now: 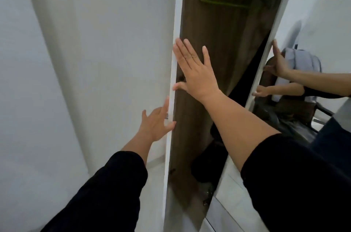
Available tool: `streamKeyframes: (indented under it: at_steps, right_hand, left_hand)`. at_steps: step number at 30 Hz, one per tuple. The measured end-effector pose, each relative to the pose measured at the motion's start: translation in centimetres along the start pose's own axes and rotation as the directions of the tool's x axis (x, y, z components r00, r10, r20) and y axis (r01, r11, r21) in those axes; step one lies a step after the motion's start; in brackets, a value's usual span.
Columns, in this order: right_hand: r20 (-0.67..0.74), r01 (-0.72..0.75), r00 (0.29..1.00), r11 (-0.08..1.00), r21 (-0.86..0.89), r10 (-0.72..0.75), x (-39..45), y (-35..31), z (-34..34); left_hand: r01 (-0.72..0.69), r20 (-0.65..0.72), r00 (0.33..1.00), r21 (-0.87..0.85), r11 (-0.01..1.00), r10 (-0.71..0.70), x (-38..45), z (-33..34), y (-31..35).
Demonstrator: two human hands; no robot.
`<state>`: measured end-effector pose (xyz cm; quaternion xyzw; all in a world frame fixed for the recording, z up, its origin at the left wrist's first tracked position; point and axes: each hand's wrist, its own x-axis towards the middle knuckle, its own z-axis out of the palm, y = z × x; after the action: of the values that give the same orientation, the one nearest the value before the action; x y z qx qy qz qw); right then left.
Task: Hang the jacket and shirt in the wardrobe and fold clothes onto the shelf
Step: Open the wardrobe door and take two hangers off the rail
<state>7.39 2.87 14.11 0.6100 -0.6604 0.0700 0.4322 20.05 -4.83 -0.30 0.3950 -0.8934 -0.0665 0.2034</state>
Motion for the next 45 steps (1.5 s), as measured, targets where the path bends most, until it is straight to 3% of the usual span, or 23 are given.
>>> streamKeyframes:
  at_steps: [5, 16, 23, 28, 34, 39, 45]
  right_hand:
    - [-0.002, 0.048, 0.999, 0.993, 0.110, -0.048, 3.7, -3.9, 1.2]
    - [-0.061, 0.235, 0.972, 0.921, 0.311, -0.228, 13.0, -10.8, 8.2]
    - [-0.143, 0.322, 0.946, 0.881, 0.346, -0.290, 20.1, -11.9, 13.0]
    - [-0.120, 0.323, 0.946, 0.883, 0.341, -0.300, 23.1, -11.3, 16.9]
    - [-0.098, 0.294, 0.956, 0.910, 0.293, -0.277, 26.0, -10.9, 20.1]
    - [-0.059, 0.216, 0.976, 0.937, 0.274, -0.208, 28.1, -10.7, 21.7]
    - [-0.032, 0.117, 0.993, 0.972, 0.205, -0.113, 30.1, -10.7, 23.1]
  left_hand:
    - [0.005, -0.205, 0.978, 0.146, 0.989, 0.025, -1.5, -1.5, -5.0]
    - [0.237, -0.332, 0.932, 0.259, 0.936, -0.144, 0.7, -4.4, -15.0]
    - [0.397, -0.401, 0.877, 0.289, 0.871, -0.266, 6.7, -7.1, -18.5]
    - [0.482, -0.469, 0.827, 0.309, 0.820, -0.310, 11.2, -7.6, -20.8]
    - [0.462, -0.534, 0.807, 0.305, 0.833, -0.252, 16.4, -8.7, -23.7]
    - [0.364, -0.461, 0.876, 0.435, 0.824, -0.143, 20.6, -10.0, -25.2]
    - [0.247, -0.440, 0.898, 0.470, 0.848, -0.018, 23.9, -11.1, -27.8]
